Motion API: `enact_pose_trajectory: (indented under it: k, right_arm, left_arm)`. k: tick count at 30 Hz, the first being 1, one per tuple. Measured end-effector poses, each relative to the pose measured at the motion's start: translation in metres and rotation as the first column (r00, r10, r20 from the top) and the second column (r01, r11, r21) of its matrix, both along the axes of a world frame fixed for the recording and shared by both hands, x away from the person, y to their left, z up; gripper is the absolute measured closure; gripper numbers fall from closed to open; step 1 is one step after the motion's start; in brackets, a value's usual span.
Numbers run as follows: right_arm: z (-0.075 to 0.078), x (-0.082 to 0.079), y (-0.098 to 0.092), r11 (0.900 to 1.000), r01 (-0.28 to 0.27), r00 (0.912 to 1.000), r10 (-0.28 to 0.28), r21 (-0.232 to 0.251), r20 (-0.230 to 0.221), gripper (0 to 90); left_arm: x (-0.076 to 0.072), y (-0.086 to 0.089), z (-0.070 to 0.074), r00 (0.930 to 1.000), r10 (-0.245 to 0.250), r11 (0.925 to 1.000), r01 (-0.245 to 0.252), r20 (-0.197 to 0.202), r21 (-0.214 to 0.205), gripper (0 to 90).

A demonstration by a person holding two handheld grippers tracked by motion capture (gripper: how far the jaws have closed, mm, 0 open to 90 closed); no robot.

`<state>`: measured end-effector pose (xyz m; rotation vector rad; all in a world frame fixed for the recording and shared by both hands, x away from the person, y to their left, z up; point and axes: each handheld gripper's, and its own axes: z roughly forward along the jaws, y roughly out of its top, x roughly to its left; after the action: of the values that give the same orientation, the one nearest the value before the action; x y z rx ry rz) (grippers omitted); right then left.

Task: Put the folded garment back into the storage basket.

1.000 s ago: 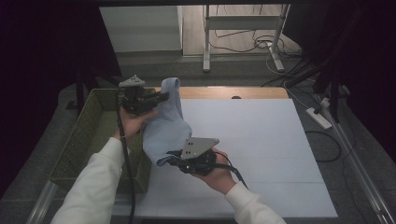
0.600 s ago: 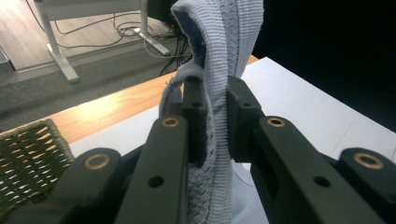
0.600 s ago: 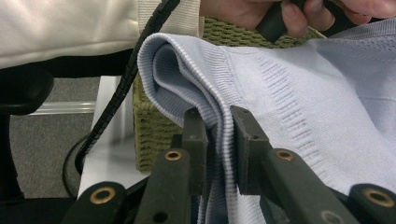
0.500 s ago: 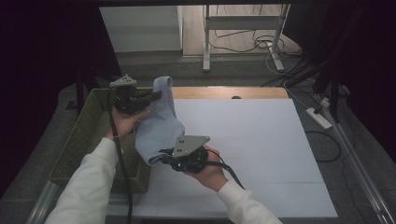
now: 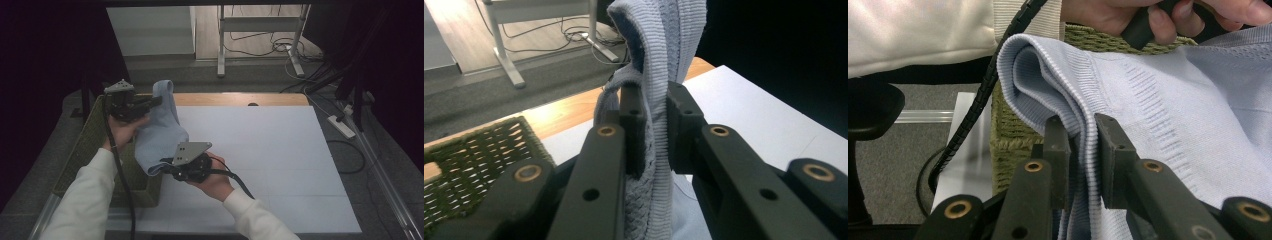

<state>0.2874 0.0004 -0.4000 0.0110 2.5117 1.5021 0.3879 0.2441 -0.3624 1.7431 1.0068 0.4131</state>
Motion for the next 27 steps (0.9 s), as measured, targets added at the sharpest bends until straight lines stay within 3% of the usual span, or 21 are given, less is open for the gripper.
enact_pose_trajectory:
  k: [27]
  right_arm:
    - [-0.001, 0.003, 0.035, 0.9995, -0.03, 0.9994, 0.03, -0.002, -0.015, 76.7]
  left_arm:
    - [-0.008, 0.032, 0.007, 0.9988, 0.048, 0.9989, -0.048, 0.011, 0.003, 79.6]
